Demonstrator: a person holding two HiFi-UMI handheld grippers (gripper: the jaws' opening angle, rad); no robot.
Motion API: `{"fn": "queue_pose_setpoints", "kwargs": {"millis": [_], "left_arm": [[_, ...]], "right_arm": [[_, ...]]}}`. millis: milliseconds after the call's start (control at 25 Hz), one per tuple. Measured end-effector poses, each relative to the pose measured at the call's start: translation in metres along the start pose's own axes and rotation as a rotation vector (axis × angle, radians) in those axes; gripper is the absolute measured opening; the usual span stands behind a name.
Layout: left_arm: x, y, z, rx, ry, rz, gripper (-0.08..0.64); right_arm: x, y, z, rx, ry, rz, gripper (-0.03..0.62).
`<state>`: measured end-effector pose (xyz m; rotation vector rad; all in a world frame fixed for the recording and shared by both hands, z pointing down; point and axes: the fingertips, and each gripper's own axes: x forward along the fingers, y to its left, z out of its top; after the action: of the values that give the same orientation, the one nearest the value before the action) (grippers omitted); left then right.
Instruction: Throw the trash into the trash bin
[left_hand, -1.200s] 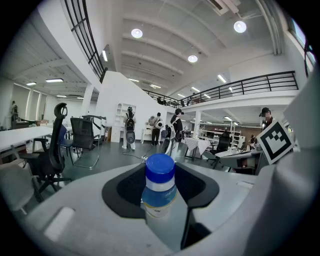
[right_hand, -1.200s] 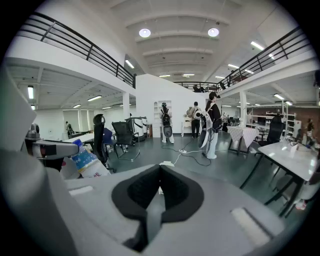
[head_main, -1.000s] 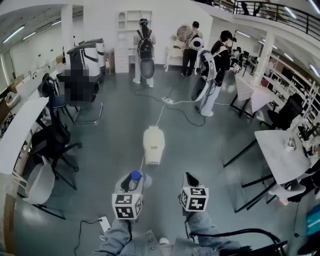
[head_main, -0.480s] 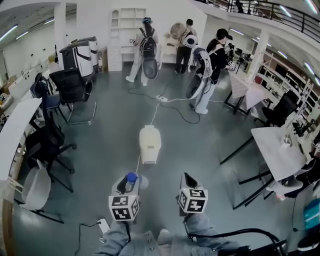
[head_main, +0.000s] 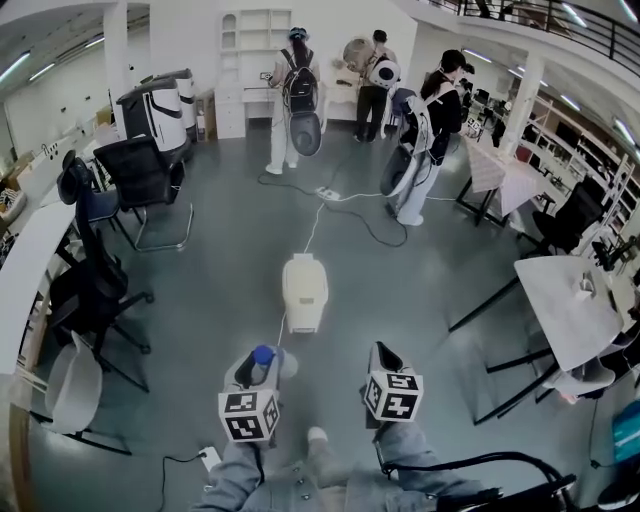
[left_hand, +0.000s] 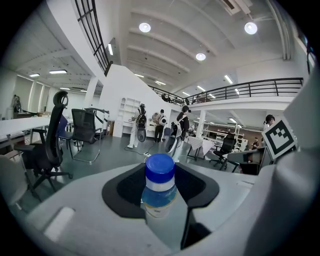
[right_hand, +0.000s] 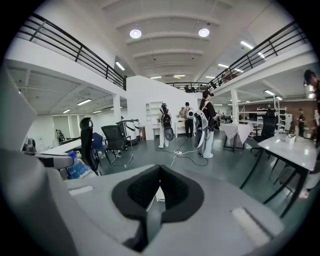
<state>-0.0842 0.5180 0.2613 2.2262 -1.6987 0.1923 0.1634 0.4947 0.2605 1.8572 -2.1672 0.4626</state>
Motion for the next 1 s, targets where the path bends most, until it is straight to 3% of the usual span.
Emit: {"fn": "queue_pose_setpoints", "kwargs": {"millis": [600, 1000], "left_arm": [[0.154, 0.021, 0.071, 0.026, -0.012, 0.063, 0.19], [0.207, 0.016, 0.091, 0.057, -0.002, 0.077, 0.19]], "right_arm": [[0.165, -0.049, 0.075, 0.043, -0.001, 0.059, 0.003], [0.218, -0.088, 0.077, 0.116, 0.036, 0.06, 0.003]]}}
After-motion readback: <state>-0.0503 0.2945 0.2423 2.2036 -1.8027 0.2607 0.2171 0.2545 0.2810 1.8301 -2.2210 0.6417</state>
